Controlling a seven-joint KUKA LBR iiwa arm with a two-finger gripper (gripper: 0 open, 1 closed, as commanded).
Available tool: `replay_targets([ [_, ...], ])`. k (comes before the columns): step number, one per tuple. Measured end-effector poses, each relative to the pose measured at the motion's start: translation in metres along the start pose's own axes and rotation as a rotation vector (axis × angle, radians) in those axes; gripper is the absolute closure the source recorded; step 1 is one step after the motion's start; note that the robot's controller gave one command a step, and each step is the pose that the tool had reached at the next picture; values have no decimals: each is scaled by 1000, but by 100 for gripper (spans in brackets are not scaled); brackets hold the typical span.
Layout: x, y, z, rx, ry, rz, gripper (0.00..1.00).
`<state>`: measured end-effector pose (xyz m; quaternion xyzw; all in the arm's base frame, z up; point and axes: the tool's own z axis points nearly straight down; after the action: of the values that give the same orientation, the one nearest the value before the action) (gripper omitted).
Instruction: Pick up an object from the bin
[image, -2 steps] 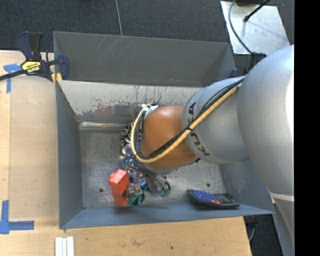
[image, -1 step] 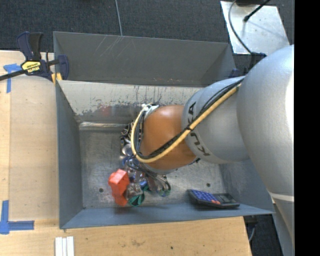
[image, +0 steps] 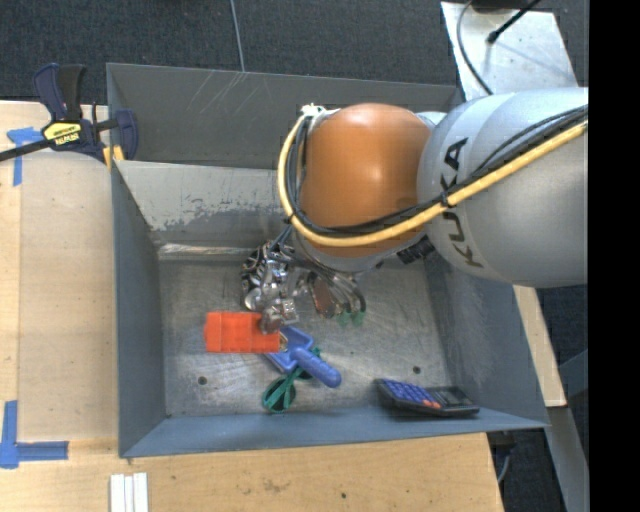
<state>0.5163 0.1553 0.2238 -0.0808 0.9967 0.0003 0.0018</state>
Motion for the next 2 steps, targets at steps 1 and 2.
replay_targets([
  [1, 0, 0, 0, 0, 1, 1, 0],
  [2, 0, 0, 0, 0, 1, 1, 0],
])
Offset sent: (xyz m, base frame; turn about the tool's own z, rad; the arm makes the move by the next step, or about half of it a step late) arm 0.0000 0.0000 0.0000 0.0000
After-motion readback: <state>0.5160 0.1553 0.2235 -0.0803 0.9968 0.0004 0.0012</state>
